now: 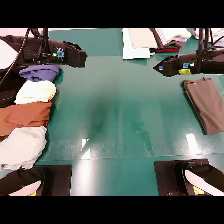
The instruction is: Fold the shirts.
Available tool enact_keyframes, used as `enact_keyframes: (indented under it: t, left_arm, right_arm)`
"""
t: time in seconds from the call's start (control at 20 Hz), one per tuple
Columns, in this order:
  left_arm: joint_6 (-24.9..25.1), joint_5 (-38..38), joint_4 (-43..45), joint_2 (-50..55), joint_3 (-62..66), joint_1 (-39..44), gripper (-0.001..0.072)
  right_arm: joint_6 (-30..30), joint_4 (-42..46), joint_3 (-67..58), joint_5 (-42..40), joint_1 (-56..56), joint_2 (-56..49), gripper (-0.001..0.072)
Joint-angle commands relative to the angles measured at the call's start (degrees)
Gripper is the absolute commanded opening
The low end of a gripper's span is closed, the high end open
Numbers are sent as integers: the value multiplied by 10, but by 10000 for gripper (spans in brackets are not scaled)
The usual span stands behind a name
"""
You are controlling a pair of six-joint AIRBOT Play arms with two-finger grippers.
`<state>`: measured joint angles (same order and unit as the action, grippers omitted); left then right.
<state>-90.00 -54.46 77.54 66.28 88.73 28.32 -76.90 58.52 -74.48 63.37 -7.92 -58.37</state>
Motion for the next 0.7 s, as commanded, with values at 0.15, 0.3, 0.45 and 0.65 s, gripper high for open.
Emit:
enact_keyframes:
  t: [0.15,0.3,0.45,0.65]
  left_arm:
    - [0,0,0,0,0,0,26]
    - [0,0,0,0,0,0,27]
    - [0,0,0,0,0,0,27]
    - [39,62,16,2,0,-4,29]
  right_arm:
    - [0,0,-1,1,-1,0,18]
    - [0,-1,-1,1,-1,0,18]
    - [0,-1,-1,1,-1,0,18]
    - [0,-1,-1,1,-1,0,18]
